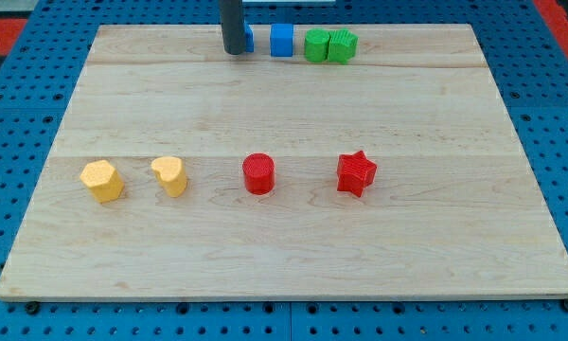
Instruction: Move green blocks in opposite directions
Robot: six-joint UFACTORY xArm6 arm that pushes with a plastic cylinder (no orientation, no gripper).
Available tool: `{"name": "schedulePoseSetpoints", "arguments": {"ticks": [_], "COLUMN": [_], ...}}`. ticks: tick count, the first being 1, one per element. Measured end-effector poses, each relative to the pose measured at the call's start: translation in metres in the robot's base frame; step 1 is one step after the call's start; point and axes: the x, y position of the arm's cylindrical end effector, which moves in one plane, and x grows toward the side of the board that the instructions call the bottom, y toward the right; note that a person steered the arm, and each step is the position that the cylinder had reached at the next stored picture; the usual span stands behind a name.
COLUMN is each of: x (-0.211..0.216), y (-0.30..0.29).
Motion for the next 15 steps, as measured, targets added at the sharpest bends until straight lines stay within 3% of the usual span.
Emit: {"name": "schedulePoseSetpoints", "arguments": {"ticks": [2, 4, 5, 7, 11, 15], "x": [0.04, 0.039, 0.03, -0.009, -0.015, -0.052], "y": [0.002, 0.1, 0.094, 0.147, 0.205, 0.227]}}
